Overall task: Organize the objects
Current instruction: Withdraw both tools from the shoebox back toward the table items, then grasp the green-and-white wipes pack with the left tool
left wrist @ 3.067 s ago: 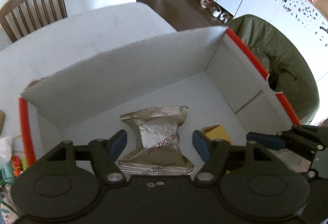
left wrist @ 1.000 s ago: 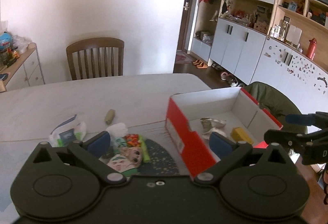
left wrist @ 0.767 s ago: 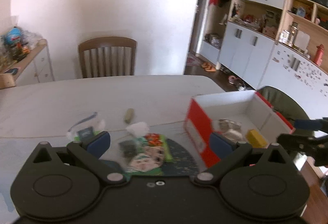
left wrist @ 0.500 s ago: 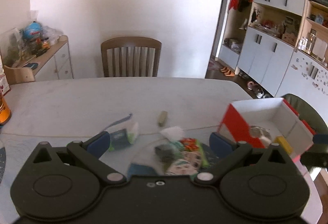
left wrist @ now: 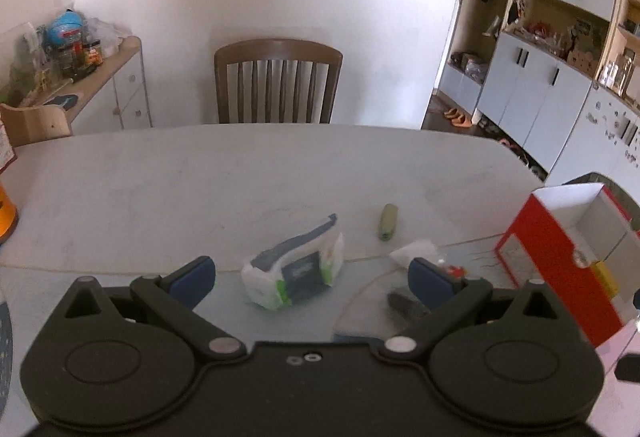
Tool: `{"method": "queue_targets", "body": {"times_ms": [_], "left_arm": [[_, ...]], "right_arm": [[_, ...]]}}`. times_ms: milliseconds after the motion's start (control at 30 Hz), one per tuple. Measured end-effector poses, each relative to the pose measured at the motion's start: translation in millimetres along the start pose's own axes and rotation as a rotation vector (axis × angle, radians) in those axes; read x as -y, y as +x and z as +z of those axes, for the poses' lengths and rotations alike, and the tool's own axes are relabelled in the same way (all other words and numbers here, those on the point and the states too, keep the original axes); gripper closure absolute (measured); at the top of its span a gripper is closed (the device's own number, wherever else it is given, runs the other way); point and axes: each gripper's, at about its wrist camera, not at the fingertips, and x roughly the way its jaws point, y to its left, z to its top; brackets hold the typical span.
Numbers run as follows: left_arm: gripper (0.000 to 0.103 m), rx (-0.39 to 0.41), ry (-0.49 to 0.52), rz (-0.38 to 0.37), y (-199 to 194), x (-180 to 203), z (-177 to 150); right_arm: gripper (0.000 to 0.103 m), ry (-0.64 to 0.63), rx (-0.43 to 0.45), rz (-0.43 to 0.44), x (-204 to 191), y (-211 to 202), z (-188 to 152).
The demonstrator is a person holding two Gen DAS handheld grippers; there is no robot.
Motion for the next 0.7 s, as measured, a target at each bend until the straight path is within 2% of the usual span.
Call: {"method": "queue_targets", "body": {"times_ms": [300, 467, 700], "left_arm": [[0.002, -0.073, 0.037, -0.023, 55.2, -20.0, -0.2], [0.003, -0.084, 0.105, -0.031, 76.8, -16.7, -2.1], [0.010, -0.114, 0.182, -0.039, 104.2, -13.0, -9.0]], "right_arm": [[0.002, -0.007, -0.076, -0.016, -13.9, 50.3, 0.7], [0.003, -0.020, -0.122, -0.023, -20.2, 79.9, -2.3], [0.003, -0.081, -0.150, -0.032, -36.7, 110.6, -6.0]]}}
